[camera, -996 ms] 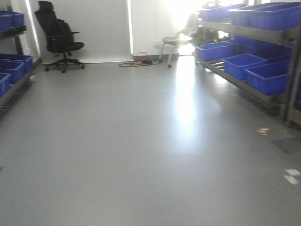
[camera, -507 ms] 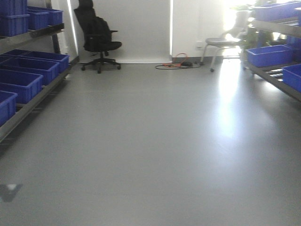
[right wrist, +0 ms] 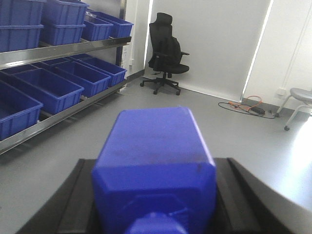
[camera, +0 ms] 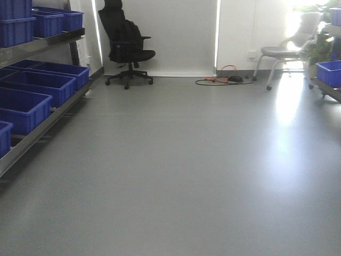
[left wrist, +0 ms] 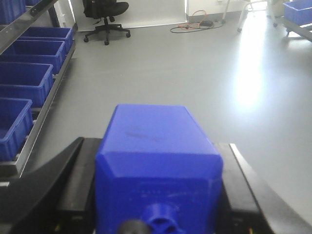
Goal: Pick and sort blue part to right shelf
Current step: 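Drive the base to the rack of open blue bins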
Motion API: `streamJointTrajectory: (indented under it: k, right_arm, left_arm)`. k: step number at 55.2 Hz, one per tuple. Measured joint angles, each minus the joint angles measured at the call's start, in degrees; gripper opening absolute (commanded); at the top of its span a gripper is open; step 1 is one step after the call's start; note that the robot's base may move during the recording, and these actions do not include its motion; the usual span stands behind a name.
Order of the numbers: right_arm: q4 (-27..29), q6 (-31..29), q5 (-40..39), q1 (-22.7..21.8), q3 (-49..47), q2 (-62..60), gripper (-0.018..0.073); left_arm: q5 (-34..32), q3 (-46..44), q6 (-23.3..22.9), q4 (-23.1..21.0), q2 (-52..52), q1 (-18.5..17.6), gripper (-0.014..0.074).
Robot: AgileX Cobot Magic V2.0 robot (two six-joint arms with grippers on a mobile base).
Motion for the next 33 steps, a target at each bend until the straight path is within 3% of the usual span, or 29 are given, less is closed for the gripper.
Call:
streamJointTrajectory:
  k: [33]
  right_arm:
    - [0.0,0.0,0.0,0.0,0.0,0.0,0.0214]
  left_arm:
    - [0.0,0.2,0.0,0.0,0.7,0.0,0.0337]
